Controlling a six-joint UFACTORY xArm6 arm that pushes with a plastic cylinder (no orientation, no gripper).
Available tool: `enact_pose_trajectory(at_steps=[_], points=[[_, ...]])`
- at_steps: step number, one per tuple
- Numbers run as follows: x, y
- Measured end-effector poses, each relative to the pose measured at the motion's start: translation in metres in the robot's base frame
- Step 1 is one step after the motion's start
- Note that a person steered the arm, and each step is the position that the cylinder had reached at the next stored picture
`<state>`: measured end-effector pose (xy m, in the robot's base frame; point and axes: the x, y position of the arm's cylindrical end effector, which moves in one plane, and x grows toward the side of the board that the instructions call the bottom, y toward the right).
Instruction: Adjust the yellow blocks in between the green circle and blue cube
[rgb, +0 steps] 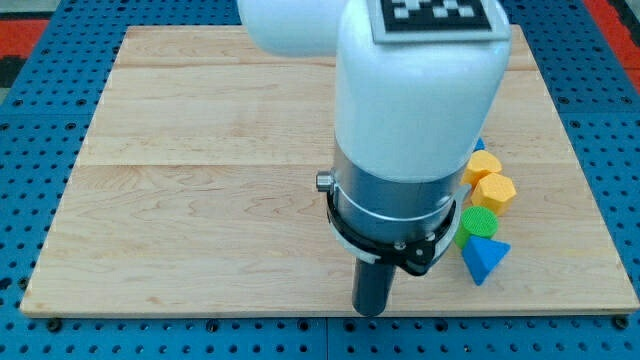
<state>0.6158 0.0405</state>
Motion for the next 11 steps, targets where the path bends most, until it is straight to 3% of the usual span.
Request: enact_pose_trajectory(at_steps=[2,3,4,5,6,8,11], points=[[0.003,0.058],[0.002,0.128],[-0.014,0.252],[-0.081,0.302],[-0.129,0.257],[-0.131,0.192],[-0.129,0.155]])
